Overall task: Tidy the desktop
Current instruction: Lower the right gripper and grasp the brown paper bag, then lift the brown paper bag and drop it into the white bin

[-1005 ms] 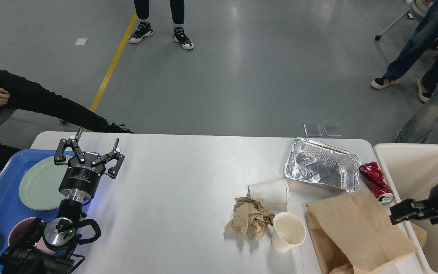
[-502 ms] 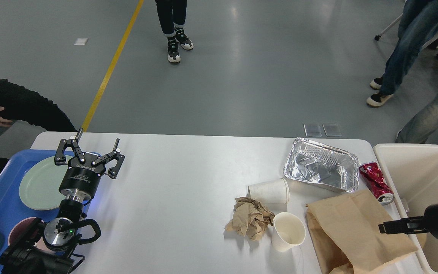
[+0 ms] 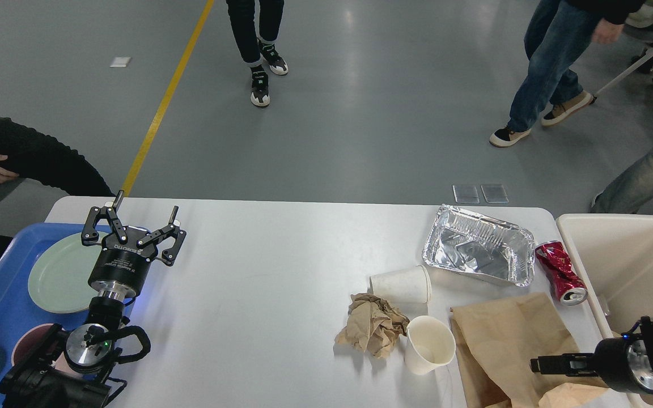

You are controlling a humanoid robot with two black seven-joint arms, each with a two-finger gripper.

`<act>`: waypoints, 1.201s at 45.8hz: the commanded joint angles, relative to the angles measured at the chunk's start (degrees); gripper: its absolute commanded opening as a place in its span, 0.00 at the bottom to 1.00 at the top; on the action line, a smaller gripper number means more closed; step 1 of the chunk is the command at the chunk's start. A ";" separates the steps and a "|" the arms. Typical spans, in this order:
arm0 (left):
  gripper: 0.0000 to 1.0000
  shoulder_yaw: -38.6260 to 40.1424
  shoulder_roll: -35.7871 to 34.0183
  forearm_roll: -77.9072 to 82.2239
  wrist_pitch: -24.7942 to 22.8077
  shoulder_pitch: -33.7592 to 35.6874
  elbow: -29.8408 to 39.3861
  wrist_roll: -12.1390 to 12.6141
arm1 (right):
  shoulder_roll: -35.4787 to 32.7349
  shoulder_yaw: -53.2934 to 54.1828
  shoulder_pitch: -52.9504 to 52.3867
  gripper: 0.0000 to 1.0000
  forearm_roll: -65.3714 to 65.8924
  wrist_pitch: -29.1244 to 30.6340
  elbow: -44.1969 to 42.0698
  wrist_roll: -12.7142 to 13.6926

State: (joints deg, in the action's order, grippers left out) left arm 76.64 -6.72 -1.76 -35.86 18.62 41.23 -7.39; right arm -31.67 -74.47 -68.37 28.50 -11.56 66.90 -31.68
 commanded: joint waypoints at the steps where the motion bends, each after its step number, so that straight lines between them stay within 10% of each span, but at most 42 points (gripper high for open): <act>1: 0.97 0.00 -0.04 0.00 0.00 0.01 -0.01 0.00 | 0.64 -0.06 0.17 0.65 0.15 -0.05 -0.02 0.74; 12: 0.97 0.00 0.04 0.00 0.00 0.01 -0.01 -0.08 | 2.84 -0.15 1.48 0.00 0.33 0.66 0.16 6.88; 28: 0.97 0.00 0.04 0.00 0.00 0.01 -0.01 0.00 | 4.25 2.66 1.93 0.00 -0.72 6.45 2.27 21.92; 55: 0.97 0.00 0.04 0.00 0.00 0.01 0.08 0.00 | -1.11 4.60 -10.72 0.00 -10.65 21.83 8.32 24.47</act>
State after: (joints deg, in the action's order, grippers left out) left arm 76.64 -6.71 -1.76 -35.86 18.64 41.23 -7.38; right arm -29.77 -69.57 -73.98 20.49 6.27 72.27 -7.49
